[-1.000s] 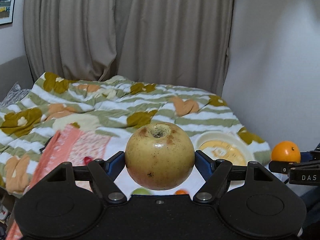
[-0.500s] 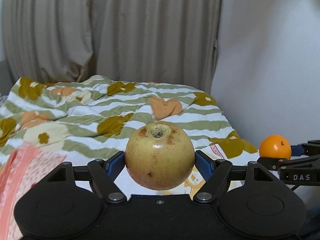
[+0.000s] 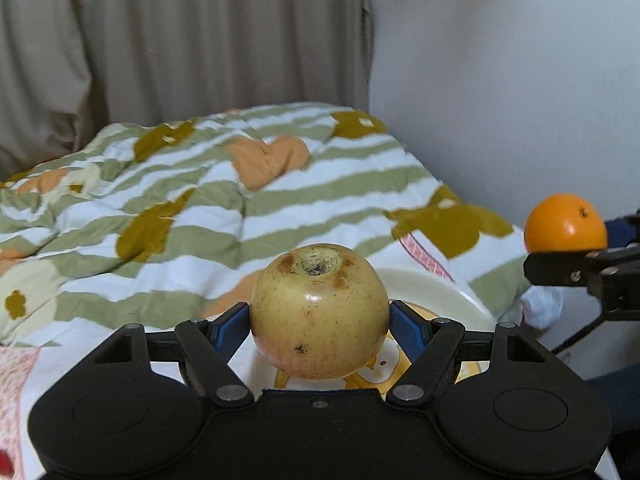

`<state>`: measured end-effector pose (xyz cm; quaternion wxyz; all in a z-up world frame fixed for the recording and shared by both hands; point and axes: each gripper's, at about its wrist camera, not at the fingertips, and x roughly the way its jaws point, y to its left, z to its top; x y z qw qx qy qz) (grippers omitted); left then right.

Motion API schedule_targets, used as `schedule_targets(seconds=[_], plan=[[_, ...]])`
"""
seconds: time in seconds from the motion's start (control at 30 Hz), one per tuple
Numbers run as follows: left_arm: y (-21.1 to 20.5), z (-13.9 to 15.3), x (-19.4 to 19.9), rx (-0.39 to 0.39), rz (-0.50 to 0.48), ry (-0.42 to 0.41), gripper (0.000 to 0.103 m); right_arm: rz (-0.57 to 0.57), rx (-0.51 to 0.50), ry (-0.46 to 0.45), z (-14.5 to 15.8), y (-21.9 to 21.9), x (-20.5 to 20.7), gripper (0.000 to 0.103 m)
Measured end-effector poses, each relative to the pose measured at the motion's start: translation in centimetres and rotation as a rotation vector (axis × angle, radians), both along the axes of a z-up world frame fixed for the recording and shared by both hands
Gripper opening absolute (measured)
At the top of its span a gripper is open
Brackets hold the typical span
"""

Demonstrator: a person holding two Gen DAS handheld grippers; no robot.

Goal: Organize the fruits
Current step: 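Carry the apple and orange to the white bowl and lower them in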

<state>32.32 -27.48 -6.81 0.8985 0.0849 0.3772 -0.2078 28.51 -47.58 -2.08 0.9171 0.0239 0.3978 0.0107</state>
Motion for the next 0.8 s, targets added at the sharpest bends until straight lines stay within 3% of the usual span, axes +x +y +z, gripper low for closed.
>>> schedule_targets(seconds=[0.53,0.57,0.63,0.67,0.8], plan=[[-3.4,-4.3,1.9,0.099,-0.106,0.002,0.080,-0.073,0.012,0.040,-1.4,-1.1,0.5,0.076],[-3.5,-4.2,1.8,0.101,-0.105,-0.004,0.081,-0.073,0.012,0.040,-1.4,-1.1,0.4,0.076],[-3.4,-3.5,1.5,0.102,-0.103,-0.040,0.099,-0.074,0.013,0.035,-1.2,-1.3,0.2,0.076],[-3.1,-3.1,1.3,0.096,-0.097,-0.056,0.103,-0.074,0.013,0.032,-1.0,-1.3,0.2,0.076],[-2.1,-2.1,1.0,0.102,-0.067,-0.018,0.103,-0.060,0.016,0.016,-0.6,-1.4,-0.1,0.076]])
